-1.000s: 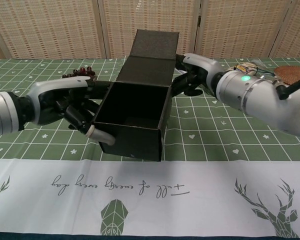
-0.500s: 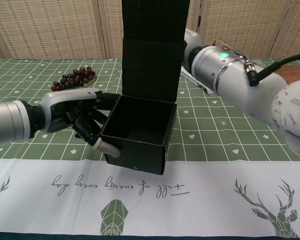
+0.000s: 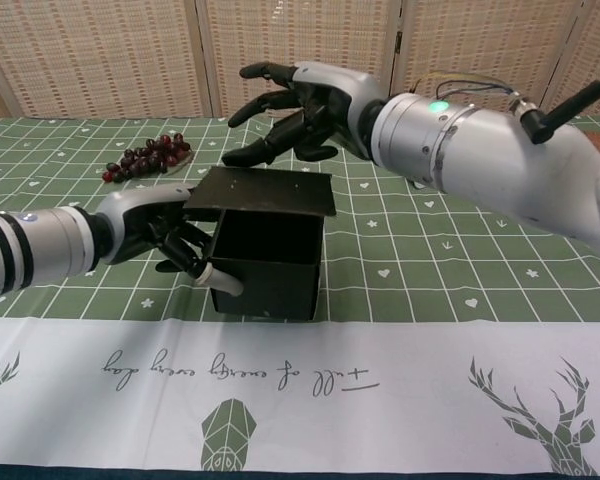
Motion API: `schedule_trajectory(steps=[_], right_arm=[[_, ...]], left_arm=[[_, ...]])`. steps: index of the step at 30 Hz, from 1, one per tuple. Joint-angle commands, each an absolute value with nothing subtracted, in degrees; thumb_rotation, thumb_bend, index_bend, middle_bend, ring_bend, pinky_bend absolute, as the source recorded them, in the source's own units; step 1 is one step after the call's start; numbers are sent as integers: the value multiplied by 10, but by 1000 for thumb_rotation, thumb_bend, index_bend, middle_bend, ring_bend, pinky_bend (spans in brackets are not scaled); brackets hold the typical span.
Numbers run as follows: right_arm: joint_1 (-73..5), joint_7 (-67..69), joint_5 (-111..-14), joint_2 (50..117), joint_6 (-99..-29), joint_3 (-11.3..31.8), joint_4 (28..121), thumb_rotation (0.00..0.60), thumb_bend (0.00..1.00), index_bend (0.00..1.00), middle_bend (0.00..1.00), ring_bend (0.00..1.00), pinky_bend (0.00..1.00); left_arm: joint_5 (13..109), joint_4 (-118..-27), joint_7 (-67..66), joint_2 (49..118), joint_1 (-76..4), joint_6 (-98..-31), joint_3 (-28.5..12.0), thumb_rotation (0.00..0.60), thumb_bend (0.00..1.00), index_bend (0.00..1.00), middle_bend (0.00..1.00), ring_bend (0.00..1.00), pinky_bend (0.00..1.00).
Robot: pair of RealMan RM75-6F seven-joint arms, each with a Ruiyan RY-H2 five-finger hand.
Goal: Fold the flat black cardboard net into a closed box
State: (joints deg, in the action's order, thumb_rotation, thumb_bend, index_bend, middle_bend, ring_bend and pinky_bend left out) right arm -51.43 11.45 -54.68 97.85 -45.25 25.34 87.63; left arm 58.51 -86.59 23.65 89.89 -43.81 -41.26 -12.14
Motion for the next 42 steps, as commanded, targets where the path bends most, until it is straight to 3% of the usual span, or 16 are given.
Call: schedule_trajectory(steps=[1,5,9,11,22,33,42], right_arm=[[-538,69,-511,969,-431,238,866,600,0,0,275,614,992],[-567,-3,-482,968,-431,216,852,600,0,11,283,632,992],[-593,-71,-460,984,-452,199,830,600,0,57,284,641,992],[-604,-97,-453,995,-460,193,818,600,0,71,284,644,992],[-619,-164,-455,1014,-490,171,816,600,0,82,289,660,992],[-603,-214,-521,1007,-523,123,845,600,0,106,289,661,992],[-595,-291,-587,1029,-560,75,805,600,0,153,289,662,992]], left_arm=[[520,-849,196,924,-441,-431,-134,600,91,245,323,622,892],[468,-837,163,939,-443,-442,-138,600,91,185,277,617,904],[449,-841,156,929,-443,-421,-140,600,91,24,50,571,906],[453,-844,152,923,-440,-420,-139,600,91,0,7,554,906],[514,-867,166,872,-412,-401,-129,600,91,0,0,523,908],[600,-914,200,791,-362,-430,-122,600,91,0,0,519,908],[644,-931,224,754,-342,-447,-120,600,91,0,0,518,907]])
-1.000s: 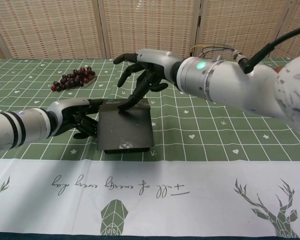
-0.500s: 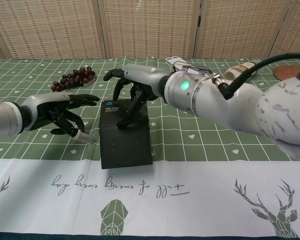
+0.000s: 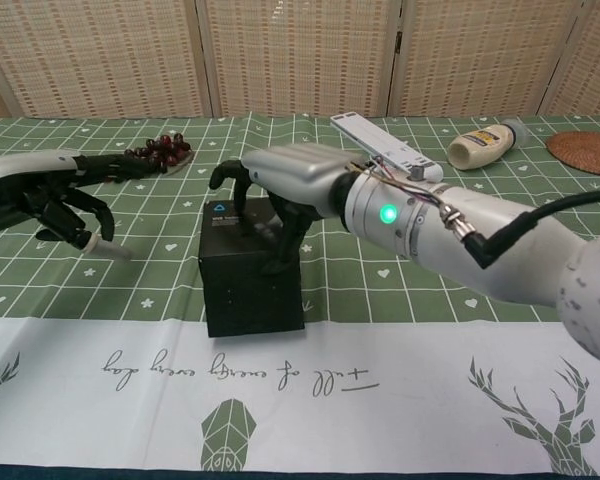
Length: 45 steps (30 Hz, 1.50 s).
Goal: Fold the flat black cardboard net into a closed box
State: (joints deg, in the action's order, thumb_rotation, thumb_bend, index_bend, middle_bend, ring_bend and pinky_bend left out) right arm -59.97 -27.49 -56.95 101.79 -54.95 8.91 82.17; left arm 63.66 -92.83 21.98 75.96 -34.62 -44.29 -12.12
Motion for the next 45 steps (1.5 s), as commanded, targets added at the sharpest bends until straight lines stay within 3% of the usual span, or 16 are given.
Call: schedule_trajectory(steps=[1,5,14,19,25,30,34,38,45], right_arm=[[-593,-294,-592,1033,-560,71,798,600,0,162,289,662,992],[-589,-309,-633,1052,-575,56,759,600,33,217,294,672,992],[-572,-300,-706,1085,-591,43,691,600,298,378,411,711,992],[-564,-300,-721,1084,-593,47,688,600,315,384,415,712,992],[-541,-287,-759,1056,-634,51,723,600,315,349,327,676,992],[-495,-277,-793,980,-696,42,803,600,325,248,325,592,960],[-451,-286,-791,899,-732,35,882,600,328,238,325,538,873],[-404,-292,-782,814,-763,20,950,600,331,238,325,504,817],[-319,-247,-779,686,-806,-16,1018,600,335,238,325,465,761]], left_arm=[[647,-933,225,752,-341,-447,-119,600,91,0,0,518,907],[658,-938,235,741,-336,-447,-116,600,91,0,0,516,906],[676,-939,252,736,-333,-449,-113,600,91,0,0,515,905],[680,-942,253,732,-334,-450,-112,600,91,0,0,515,905],[701,-944,227,727,-326,-486,-108,600,91,0,0,503,871],[752,-936,145,729,-299,-585,-97,600,91,0,0,445,814],[774,-936,97,727,-278,-641,-87,600,91,0,0,347,792],[786,-937,48,721,-256,-685,-77,600,91,5,0,286,669],[788,-932,-45,707,-214,-754,-60,600,91,63,4,250,586]])
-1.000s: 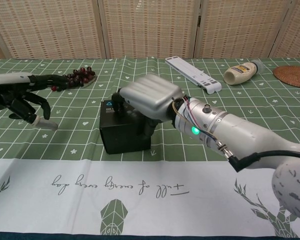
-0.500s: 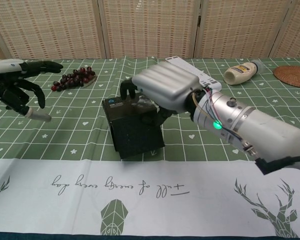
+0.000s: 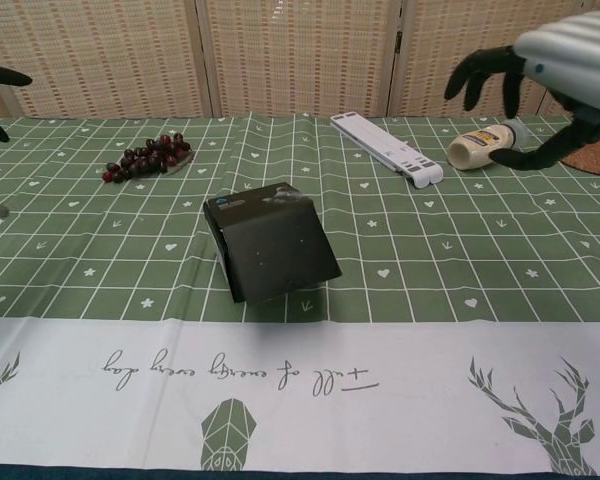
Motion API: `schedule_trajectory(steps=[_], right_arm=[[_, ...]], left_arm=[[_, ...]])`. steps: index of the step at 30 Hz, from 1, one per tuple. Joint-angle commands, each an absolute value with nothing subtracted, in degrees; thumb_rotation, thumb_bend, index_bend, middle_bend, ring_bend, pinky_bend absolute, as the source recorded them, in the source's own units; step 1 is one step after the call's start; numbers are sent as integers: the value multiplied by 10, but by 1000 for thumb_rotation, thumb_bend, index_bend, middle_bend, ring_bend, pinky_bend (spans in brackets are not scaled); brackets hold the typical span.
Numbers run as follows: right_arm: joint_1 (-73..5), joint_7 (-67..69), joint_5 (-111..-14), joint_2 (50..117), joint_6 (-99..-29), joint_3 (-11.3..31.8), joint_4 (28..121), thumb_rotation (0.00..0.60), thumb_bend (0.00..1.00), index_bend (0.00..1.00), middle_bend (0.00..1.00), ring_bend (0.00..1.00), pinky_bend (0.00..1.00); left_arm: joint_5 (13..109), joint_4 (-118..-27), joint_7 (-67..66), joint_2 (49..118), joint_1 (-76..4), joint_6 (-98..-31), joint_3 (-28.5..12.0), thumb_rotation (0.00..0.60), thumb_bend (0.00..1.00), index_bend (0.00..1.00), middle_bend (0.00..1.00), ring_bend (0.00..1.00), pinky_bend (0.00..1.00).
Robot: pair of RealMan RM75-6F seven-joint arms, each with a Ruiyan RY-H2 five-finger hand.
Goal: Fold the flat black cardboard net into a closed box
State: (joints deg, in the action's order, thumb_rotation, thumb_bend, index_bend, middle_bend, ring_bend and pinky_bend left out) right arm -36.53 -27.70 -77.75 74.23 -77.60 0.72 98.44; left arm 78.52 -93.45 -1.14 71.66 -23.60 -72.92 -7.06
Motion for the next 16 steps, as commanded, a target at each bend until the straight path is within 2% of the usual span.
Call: schedule_trajectory(steps=[1,8,16], right_arm=[[-309,-236,-784,674,-811,-21,1019,600,336,238,325,462,752],[-228,-163,-814,625,-864,-51,1003,600,343,238,328,447,724],[-136,-122,-821,641,-933,-62,969,600,352,238,346,447,722]], left_arm=[[787,-933,-54,704,-209,-759,-58,600,91,69,6,246,573],[791,-944,-101,687,-158,-821,-38,600,91,77,10,231,532],[832,-958,-114,692,-100,-896,-7,600,91,78,14,228,502]])
